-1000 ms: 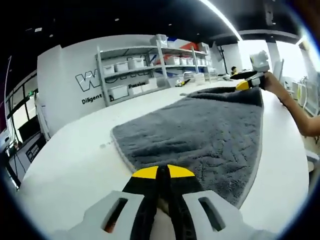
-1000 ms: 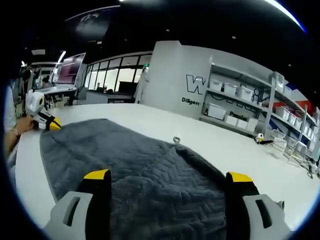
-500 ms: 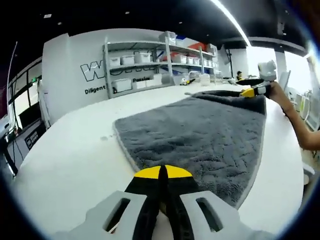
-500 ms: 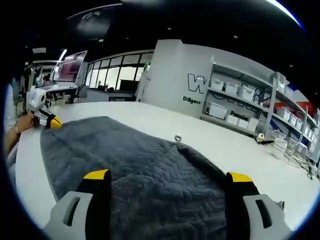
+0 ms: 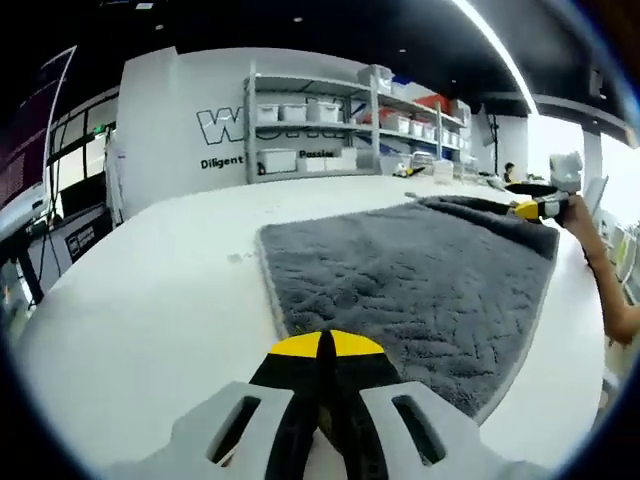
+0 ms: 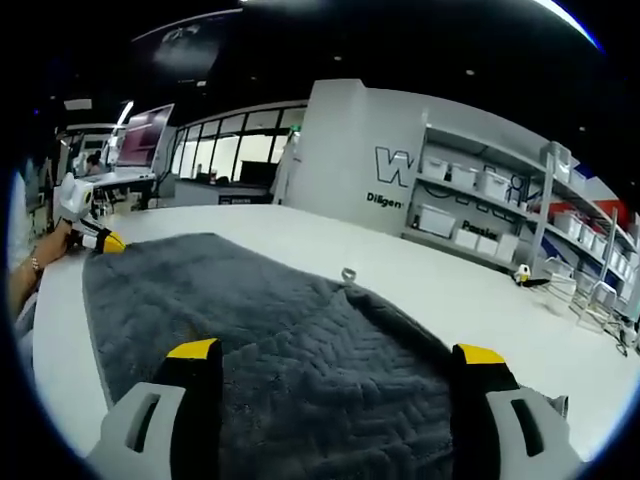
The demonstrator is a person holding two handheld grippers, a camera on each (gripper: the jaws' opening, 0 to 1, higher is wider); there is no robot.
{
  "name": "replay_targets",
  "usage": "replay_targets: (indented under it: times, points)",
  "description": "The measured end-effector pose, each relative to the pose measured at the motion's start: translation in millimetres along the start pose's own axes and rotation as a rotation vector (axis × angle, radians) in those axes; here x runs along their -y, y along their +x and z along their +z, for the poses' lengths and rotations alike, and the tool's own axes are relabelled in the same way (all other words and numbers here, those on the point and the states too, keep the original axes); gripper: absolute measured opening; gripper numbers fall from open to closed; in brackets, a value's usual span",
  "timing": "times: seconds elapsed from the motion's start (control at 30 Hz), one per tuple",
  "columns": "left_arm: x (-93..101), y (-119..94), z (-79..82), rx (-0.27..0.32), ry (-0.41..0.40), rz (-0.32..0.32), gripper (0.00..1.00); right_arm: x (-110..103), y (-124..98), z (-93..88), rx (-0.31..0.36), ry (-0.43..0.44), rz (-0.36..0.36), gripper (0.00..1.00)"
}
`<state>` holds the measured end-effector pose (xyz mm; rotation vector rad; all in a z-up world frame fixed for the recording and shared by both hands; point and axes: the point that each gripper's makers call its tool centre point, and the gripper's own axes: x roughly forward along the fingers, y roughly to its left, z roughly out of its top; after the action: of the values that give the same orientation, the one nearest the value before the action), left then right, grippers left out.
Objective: Open the folded towel by lifting each exposed corner and separating the folded layers until the towel lies flat within the target outline without major curled edges
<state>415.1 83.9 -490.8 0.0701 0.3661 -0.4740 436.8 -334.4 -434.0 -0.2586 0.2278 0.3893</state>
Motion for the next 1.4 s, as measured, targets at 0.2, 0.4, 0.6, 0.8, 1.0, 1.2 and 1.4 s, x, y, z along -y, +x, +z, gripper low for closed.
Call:
replay_targets:
  times: [0.2, 0.4, 0.6, 0.8, 1.0, 1.2, 1.4]
  points:
    - [-9.3, -8, -3.7, -0.002, -0.003, 0.022, 0.01, 0, 1, -0.2, -0.002, 0.002, 0.004, 0.96]
    - [-17.3, -16, -7.3, 0.005, -0.010, 0.031, 0.01, 1, 2, -1.1, -0.008, 0.005, 0.005, 0.96]
    - [-24.5, -24, -10.8, 0.004, 0.008, 0.063, 0.01, -1, 1, -2.8, -0.014, 0.001, 0.006, 0.96]
    - [-40.3, -27, -10.7, 0.001, 0.012, 0.086, 0.01, -2, 1, -4.5, -0.020, 0.000, 0.006, 0.96]
    - [-56.4, -34, -12.5, -0.008, 0.020, 0.115, 0.01, -2, 1, -6.0, -0.026, 0.000, 0.008, 0.96]
    - [-69.2, -45, -16.6, -0.015, 0.029, 0.152, 0.01, -2, 2, -7.3, -0.030, -0.001, 0.010, 0.97]
    - [-77.2, -56, -21.1, -0.012, 0.026, 0.184, 0.01, -2, 2, -8.8, -0.037, -0.001, 0.011, 0.97]
